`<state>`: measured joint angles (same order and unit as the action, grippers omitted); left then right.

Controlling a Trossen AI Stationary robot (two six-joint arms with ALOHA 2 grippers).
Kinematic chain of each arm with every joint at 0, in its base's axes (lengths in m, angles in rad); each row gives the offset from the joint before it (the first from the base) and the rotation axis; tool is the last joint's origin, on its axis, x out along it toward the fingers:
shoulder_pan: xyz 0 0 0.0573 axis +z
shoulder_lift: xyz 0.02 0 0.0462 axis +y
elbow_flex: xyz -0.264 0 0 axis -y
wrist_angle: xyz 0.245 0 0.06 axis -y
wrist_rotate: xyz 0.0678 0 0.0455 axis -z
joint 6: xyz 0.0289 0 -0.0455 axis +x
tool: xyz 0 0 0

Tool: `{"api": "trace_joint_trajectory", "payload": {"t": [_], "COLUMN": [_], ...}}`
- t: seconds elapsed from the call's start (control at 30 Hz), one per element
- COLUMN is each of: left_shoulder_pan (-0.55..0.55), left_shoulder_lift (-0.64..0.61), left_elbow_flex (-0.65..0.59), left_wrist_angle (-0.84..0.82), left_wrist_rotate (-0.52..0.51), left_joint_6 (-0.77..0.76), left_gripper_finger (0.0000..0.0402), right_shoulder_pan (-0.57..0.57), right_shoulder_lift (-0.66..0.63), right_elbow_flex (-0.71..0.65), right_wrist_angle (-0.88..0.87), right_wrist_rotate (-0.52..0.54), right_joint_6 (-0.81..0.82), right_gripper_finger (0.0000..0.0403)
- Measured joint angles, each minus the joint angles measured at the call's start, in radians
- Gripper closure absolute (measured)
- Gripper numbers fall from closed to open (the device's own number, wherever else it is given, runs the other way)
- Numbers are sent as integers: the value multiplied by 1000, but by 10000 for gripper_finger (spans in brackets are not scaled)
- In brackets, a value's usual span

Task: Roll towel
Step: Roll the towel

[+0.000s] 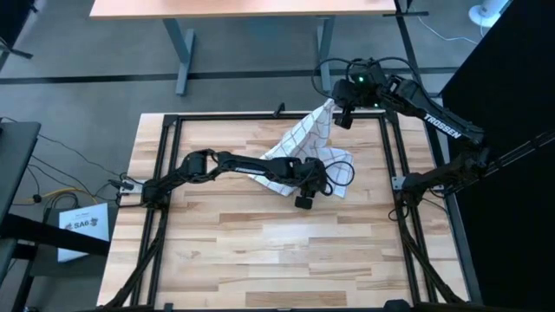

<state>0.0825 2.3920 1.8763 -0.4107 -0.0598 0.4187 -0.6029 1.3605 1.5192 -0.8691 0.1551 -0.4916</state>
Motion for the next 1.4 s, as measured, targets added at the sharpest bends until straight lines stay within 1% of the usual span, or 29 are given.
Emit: {"api": "trace_joint_trajectory", "payload": {"t": [0.2, 0.27, 0.37, 0.5, 0.53, 0.67, 0.77, 0.87, 1.17, 1.4], "left_shoulder_pan": [22, 28, 40, 43, 43, 36, 29, 21, -4, -25], "left_shoulder_lift": [13, 13, 14, 14, 14, 13, -21, -87, -401, -645], "left_elbow_flex": [3, 3, 2, 2, 2, 3, 0, -5, -2, -1], "left_wrist_angle": [6, 6, 4, -24, -32, -51, -134, -197, -460, -593], "left_wrist_rotate": [19, 19, 44, 83, 86, 85, 84, 84, 84, 31], "left_joint_6": [3, -1, -11, 13, 17, 4, -34, -64, -130, -225], "left_gripper_finger": [271, 278, 311, 379, 389, 400, 401, 401, 401, 401], "right_shoulder_pan": [0, 0, 0, 0, 0, -1, -1, -1, -7, -24], "right_shoulder_lift": [0, 0, 0, 0, 0, 0, 0, 0, 0, -16], "right_elbow_flex": [0, 0, 0, 0, 0, 0, 0, 0, -1, -1], "right_wrist_angle": [-15, -14, -14, -14, -14, -14, -15, -14, -13, -2], "right_wrist_rotate": [0, 0, 0, 0, 0, 0, 0, 0, 1, 5], "right_joint_6": [14, 15, 15, 15, 15, 13, 12, 12, 12, 13], "right_gripper_finger": [403, 403, 403, 403, 403, 403, 403, 403, 403, 403]}}
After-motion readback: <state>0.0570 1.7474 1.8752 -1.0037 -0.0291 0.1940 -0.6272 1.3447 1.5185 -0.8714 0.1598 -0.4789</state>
